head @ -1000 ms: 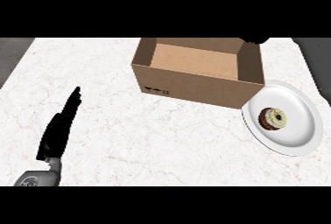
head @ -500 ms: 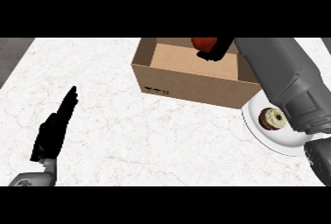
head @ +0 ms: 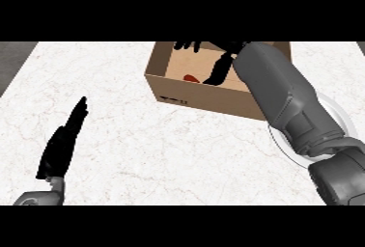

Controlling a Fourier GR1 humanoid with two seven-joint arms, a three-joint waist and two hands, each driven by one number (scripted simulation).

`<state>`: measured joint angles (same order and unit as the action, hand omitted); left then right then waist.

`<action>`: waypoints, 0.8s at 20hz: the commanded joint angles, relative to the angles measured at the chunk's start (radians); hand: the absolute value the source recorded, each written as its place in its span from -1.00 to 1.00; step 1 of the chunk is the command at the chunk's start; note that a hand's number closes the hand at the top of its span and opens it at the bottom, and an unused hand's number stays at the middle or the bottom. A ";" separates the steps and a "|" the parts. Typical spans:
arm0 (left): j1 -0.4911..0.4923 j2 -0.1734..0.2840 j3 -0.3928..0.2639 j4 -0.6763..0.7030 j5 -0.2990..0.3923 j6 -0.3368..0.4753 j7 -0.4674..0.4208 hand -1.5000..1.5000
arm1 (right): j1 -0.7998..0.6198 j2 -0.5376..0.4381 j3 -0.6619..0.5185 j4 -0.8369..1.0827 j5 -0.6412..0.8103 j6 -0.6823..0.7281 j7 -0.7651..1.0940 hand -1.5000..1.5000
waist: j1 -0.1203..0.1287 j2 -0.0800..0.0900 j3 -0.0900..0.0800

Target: Pick the bell pepper from the plate and place it in the cardboard box

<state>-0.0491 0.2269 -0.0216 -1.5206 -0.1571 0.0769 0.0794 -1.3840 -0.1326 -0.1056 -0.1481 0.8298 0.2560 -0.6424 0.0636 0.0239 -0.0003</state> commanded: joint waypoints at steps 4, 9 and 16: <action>-0.011 -0.019 -0.005 0.006 -0.004 0.003 0.013 0.00 | 0.002 0.030 -0.119 0.019 -0.116 0.022 0.016 -1.00 | -0.001 0.001 0.000; -0.016 -0.016 -0.004 -0.025 -0.016 0.018 0.027 0.00 | -0.018 -0.050 -0.298 0.025 -0.288 0.055 0.066 -1.00 | 0.007 0.007 0.002; -0.029 -0.019 -0.010 -0.012 -0.012 0.002 0.012 0.00 | -0.032 -0.173 -0.427 0.049 -0.416 0.153 0.143 -1.00 | 0.023 0.018 0.001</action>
<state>-0.0622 0.2149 -0.0271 -1.5319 -0.1617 0.0725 0.0855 -1.4071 -0.2378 -0.4648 -0.1060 0.4804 0.3677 -0.5392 0.0821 0.0377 0.0007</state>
